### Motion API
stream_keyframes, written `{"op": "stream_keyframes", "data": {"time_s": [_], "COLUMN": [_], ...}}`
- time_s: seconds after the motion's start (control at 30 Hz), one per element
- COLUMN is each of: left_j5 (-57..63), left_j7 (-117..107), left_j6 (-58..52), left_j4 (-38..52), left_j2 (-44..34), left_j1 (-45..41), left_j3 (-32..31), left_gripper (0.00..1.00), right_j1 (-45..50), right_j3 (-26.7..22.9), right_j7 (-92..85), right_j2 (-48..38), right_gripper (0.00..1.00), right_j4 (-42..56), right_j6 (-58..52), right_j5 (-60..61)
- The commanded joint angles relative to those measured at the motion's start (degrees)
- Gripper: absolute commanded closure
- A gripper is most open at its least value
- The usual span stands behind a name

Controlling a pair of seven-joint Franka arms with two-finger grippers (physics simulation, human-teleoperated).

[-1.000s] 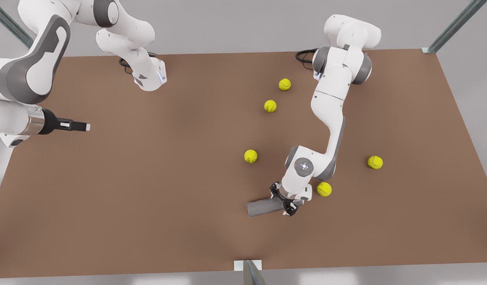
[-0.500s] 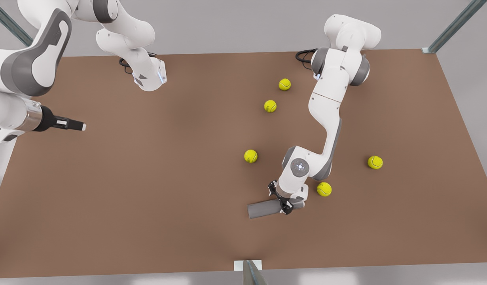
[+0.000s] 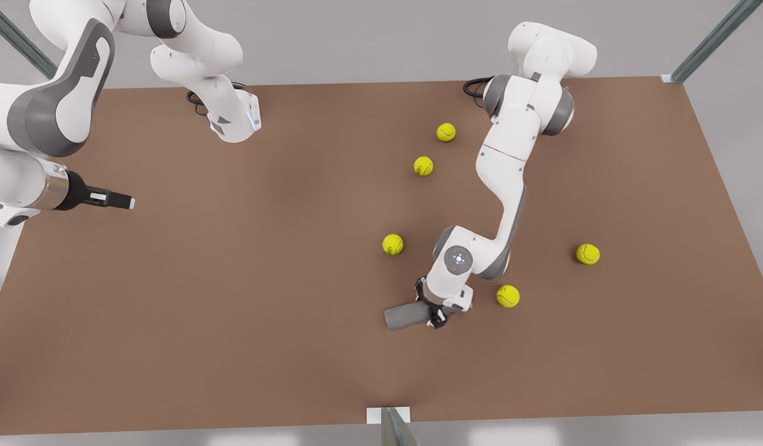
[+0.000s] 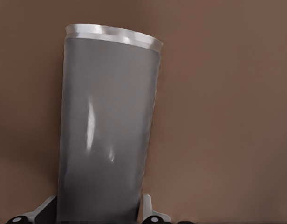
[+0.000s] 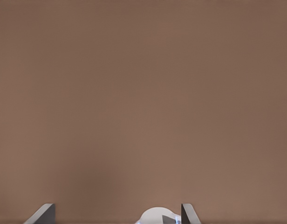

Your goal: Put the tennis tube upright

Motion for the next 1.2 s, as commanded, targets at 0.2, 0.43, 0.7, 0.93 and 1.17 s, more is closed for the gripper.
{"op": "stream_keyframes", "data": {"time_s": [0.2,0.43,0.7,0.93,1.17], "left_j5": [0.05,-0.04,-0.12,0.23,12.53], "left_j7": [5.82,6.52,10.56,14.08,15.22], "left_j6": [-0.20,-0.12,-8.29,-25.25,-51.00], "left_j4": [-0.08,0.01,0.01,0.01,0.80], "left_j2": [0.08,0.69,-2.03,-7.65,-15.65], "left_j1": [-0.24,-0.24,-0.50,-0.76,-1.64], "left_j3": [0.00,0.00,0.00,0.00,0.17], "left_gripper": [0.20,0.20,0.22,0.25,0.26], "right_j1": [0.00,0.09,0.18,0.18,0.09], "right_j3": [-0.06,-0.06,-0.06,-0.06,-0.15], "right_j7": [-0.45,-0.45,-0.45,-0.45,-0.54], "right_j2": [0.02,0.11,0.37,0.37,0.37], "right_gripper": [0.00,0.00,0.00,0.00,0.00], "right_j4": [0.02,0.02,0.11,0.11,0.11], "right_j6": [0.13,0.13,0.13,0.22,0.22], "right_j5": [0.15,0.24,0.33,0.33,0.42]}}
